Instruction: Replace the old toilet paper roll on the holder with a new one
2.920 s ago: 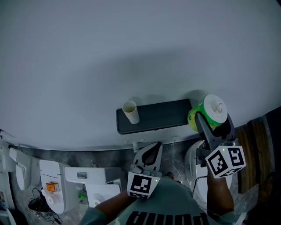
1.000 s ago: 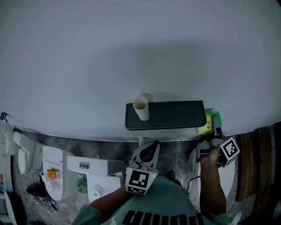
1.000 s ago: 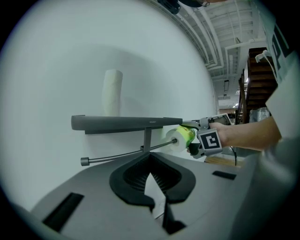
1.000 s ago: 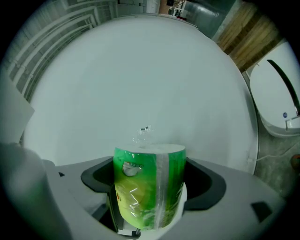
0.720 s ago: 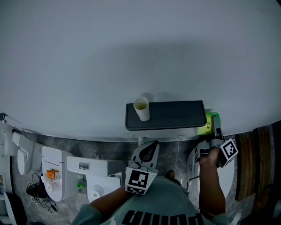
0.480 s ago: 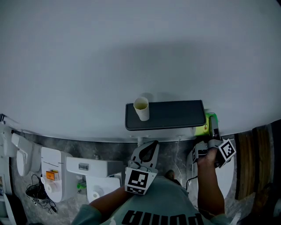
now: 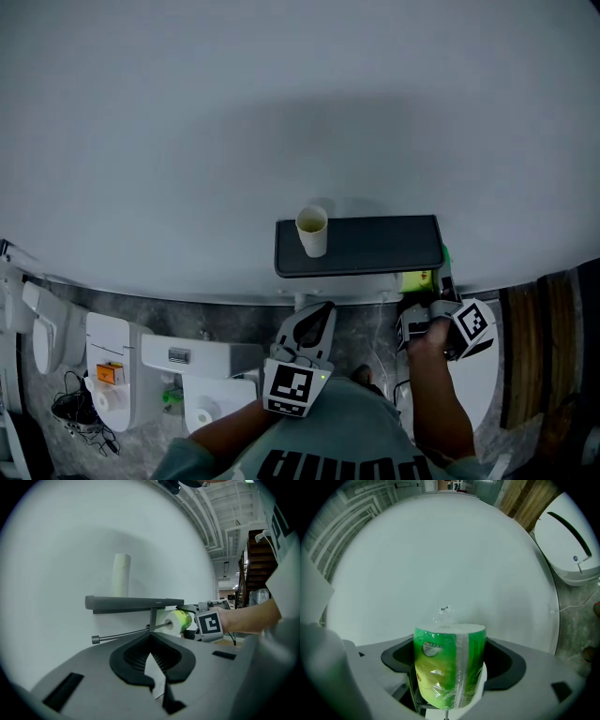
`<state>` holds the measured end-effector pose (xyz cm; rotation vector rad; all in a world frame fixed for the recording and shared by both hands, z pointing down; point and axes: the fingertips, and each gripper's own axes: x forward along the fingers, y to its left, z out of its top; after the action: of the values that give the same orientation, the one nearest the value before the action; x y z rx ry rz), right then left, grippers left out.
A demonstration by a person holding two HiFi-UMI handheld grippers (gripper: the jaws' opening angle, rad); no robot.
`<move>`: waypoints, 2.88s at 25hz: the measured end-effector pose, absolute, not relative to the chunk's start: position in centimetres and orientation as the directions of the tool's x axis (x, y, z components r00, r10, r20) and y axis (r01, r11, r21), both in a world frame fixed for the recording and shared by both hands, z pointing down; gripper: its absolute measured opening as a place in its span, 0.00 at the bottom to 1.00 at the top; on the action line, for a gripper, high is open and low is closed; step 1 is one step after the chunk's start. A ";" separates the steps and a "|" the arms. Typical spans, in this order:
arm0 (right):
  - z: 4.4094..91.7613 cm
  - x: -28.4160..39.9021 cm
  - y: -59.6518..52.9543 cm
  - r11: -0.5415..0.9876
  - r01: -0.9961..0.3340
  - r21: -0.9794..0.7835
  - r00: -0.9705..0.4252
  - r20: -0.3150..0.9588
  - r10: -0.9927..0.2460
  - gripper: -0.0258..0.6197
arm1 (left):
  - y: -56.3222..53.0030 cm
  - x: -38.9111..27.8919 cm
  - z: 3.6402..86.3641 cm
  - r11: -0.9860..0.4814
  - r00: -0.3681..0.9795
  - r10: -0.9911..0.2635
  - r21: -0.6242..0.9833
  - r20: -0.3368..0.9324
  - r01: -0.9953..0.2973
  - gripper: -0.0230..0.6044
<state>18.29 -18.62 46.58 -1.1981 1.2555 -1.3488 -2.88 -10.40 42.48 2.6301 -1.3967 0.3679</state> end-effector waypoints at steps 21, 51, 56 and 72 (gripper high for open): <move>47.0 12.3 -18.2 -0.056 0.029 -0.998 -0.130 0.051 -0.990 0.71 | -10.5 -5.6 42.2 -0.577 0.559 -0.786 0.012 0.266 -0.817 0.04; 48.1 11.8 -16.3 0.012 0.048 -0.999 -0.206 -0.022 -0.978 0.71 | -9.9 -3.9 42.2 -0.600 0.584 -0.768 0.023 0.262 -0.799 0.04; 48.4 11.9 -14.0 0.011 0.039 -0.999 -0.227 -0.019 -0.974 0.71 | -9.4 -2.8 42.3 -0.617 0.602 -0.754 0.034 0.263 -0.787 0.04; 43.5 12.4 -8.5 0.143 -0.420 -0.896 -0.364 0.022 -0.931 0.68 | -8.7 0.1 42.7 -0.631 0.620 -0.737 0.054 0.269 -0.774 0.04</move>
<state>12.43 -8.49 43.53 -1.2909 1.8630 -1.1760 0.10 -8.73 42.72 2.6765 -1.2584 0.3326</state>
